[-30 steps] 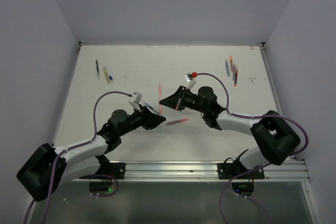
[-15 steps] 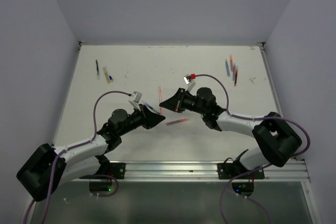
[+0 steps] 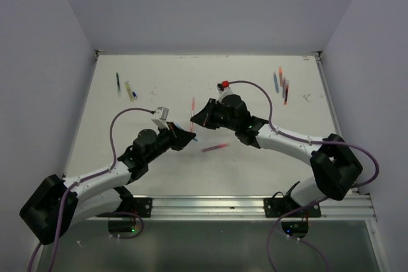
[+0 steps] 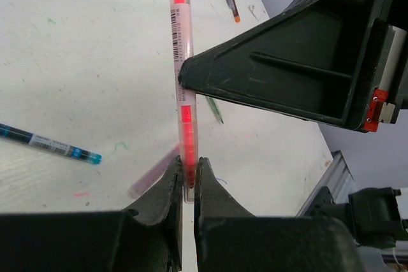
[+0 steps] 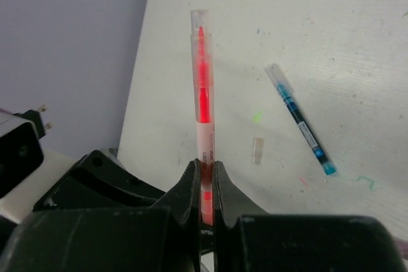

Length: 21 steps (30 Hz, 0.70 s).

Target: Open the pen caps

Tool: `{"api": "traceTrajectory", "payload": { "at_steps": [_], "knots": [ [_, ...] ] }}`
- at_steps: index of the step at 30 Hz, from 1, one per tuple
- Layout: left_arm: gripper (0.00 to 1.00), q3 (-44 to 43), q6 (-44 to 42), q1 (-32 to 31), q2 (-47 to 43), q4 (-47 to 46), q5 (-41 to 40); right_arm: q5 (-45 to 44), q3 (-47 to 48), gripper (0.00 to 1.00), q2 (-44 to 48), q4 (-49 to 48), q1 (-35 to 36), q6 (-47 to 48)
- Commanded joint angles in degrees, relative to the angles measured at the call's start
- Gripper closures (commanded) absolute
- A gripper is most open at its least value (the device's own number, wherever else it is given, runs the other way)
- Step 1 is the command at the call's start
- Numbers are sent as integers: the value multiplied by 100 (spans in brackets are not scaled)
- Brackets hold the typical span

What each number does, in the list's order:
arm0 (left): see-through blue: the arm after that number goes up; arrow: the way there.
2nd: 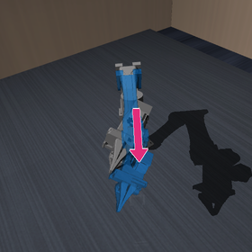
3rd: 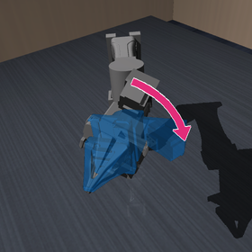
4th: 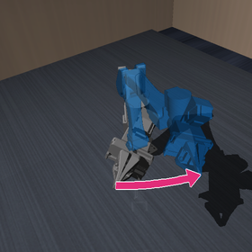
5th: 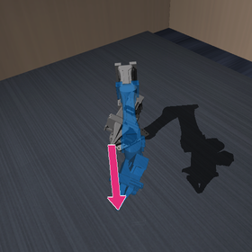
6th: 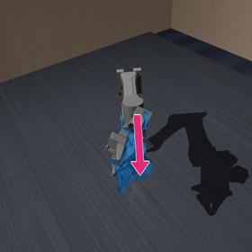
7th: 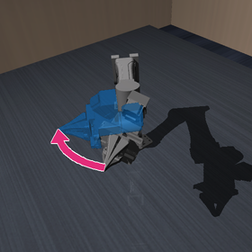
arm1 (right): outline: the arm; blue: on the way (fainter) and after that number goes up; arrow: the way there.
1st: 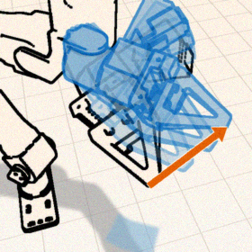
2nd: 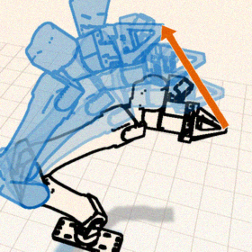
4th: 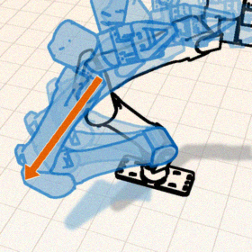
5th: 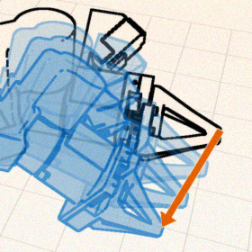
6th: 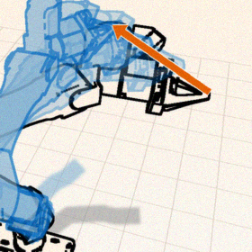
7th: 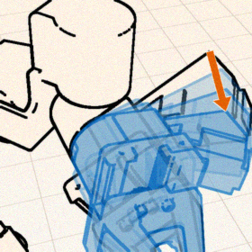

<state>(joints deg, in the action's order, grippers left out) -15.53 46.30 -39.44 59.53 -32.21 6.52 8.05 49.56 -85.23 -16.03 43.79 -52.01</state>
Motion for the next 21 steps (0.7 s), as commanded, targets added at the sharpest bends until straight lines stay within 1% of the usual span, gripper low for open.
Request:
{"api": "traceTrajectory", "payload": {
  "at_steps": [1,2,3,5,7,10,13,14,15,16,17,18,19,20,21],
  "knots": [
    [100,-187,-464,-414,-310,1083,-817,-2386,1176,100,-211,1258,-38,296],
    [100,-231,-525,-476,-336,1224,-985,-2483,1596,100,-309,1608,-29,401],
    [100,-283,-596,-520,-354,1504,-1282,-2693,1862,100,-406,1977,32,663],
    [100,-424,-596,-573,-337,1874,-1600,-2888,2336,100,-634,2558,86,850],
    [100,-363,-631,-565,-363,1815,-1637,-3063,2400,100,-661,2649,121,920],
    [100,-214,-684,-565,-380,1376,-1330,-3126,2409,100,-653,2658,112,912],
    [100,-108,-702,-530,-354,902,-734,-3240,2541,100,-732,2693,95,982],
    [100,-21,-684,-503,-354,361,-166,-2892,2558,100,-749,2589,60,982],
    [100,302,-571,-477,-441,-80,170,-2462,2506,100,-749,2405,-115,947],
    [100,479,-465,-372,-520,-484,435,-2014,2349,100,-715,1977,-195,956],
    [100,611,-386,-345,-608,-1158,672,-948,2043,100,-688,1033,-274,956],
    [100,795,-359,-319,-757,-1470,1232,-485,1979,100,-714,719,-405,912],
    [100,910,-350,-275,-854,-1838,1489,16,1935,100,-740,420,-467,886],
    [100,964,-289,-275,-977,-2007,1701,325,1830,100,-741,-18,-511,859],
    [100,903,-297,-257,-1117,-1957,1860,955,1759,100,-723,-266,-529,911]
  ]
}}
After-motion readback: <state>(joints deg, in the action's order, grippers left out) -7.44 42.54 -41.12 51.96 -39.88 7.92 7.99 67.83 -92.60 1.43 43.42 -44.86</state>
